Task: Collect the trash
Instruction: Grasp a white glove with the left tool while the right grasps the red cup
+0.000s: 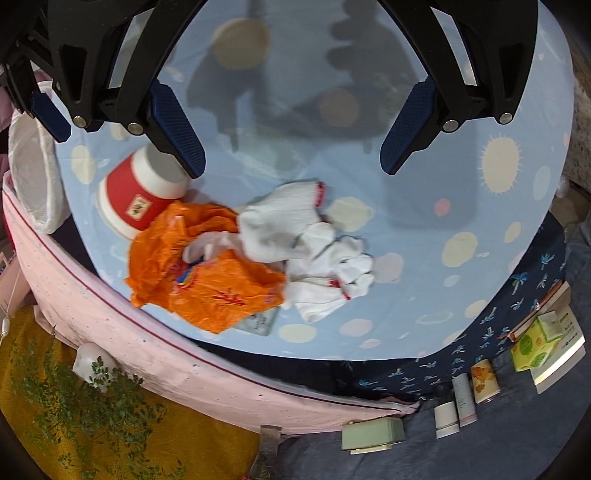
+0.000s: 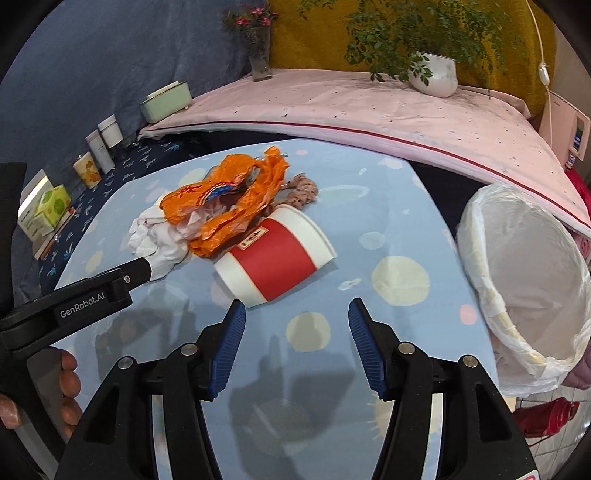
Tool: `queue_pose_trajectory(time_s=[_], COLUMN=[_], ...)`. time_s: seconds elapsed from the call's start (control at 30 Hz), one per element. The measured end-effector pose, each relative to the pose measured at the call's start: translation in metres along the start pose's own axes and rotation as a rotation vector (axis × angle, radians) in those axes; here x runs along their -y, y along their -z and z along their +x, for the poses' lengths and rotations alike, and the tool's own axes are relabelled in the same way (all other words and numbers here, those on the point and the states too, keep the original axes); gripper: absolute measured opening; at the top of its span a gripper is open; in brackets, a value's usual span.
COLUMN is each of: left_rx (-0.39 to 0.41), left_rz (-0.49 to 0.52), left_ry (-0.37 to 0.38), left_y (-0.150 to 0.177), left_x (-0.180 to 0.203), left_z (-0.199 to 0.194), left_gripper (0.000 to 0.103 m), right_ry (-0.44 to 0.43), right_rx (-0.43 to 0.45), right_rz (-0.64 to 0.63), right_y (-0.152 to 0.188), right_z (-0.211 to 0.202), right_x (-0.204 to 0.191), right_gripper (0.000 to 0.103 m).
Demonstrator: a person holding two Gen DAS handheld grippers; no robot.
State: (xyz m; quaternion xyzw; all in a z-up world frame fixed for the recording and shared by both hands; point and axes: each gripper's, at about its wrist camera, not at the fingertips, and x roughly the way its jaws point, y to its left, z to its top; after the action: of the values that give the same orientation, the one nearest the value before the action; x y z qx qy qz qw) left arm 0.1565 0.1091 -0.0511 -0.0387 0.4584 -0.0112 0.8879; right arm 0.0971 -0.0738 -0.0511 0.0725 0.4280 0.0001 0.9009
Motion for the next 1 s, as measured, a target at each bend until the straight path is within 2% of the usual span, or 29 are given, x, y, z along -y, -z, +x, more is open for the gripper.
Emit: queue_pose_trajectory(time_s=[0.27, 0.5, 0.63, 0.8, 0.83, 0.87, 0.93, 1.0], left_rx=[-0.005, -0.027, -0.073, -0.079, -0.077, -0.073, -0.101, -0.102], left_rz=[0.051, 0.081, 0.055, 0.055, 0.058, 0.063, 0.061, 0.054], left_ry=[-0.011, 0.035, 0.079, 0.098, 0.096, 0.098, 0.131, 0.132], left_y=[-0.002, -0.010, -0.014, -0.015, -0.015, -0.015, -0.015, -0.014], left_x=[-0.016, -0.011, -0.010, -0.002, 0.000, 0.002, 0.005, 0.007], left_z=[0.019, 0.041, 0.057, 0.062, 0.062, 0.061, 0.063, 0.061], left_gripper=[0.091, 0.085, 0.071, 0.057, 0.052, 0.042, 0.031, 0.024], right_ry=[0.006, 0.037, 0.042, 0.038, 0.038, 0.039, 0.038, 0.041], right_rx=[-0.024, -0.032, -0.028, -0.024, -0.022, -0.021, -0.018, -0.012], right_rz=[-0.012, 0.011, 0.031, 0.055, 0.058, 0.061, 0.069, 0.070], right_y=[-0.001, -0.001, -0.005, -0.008, -0.009, -0.010, -0.011, -0.012], right_z=[0.037, 0.053, 0.053, 0.050, 0.050, 0.050, 0.048, 0.046], right_x=[-0.026, -0.023, -0.014, -0.002, 0.000, 0.002, 0.006, 0.008], right_gripper=[0.057, 0.056, 0.046, 0.021, 0.019, 0.014, 0.010, 0.007])
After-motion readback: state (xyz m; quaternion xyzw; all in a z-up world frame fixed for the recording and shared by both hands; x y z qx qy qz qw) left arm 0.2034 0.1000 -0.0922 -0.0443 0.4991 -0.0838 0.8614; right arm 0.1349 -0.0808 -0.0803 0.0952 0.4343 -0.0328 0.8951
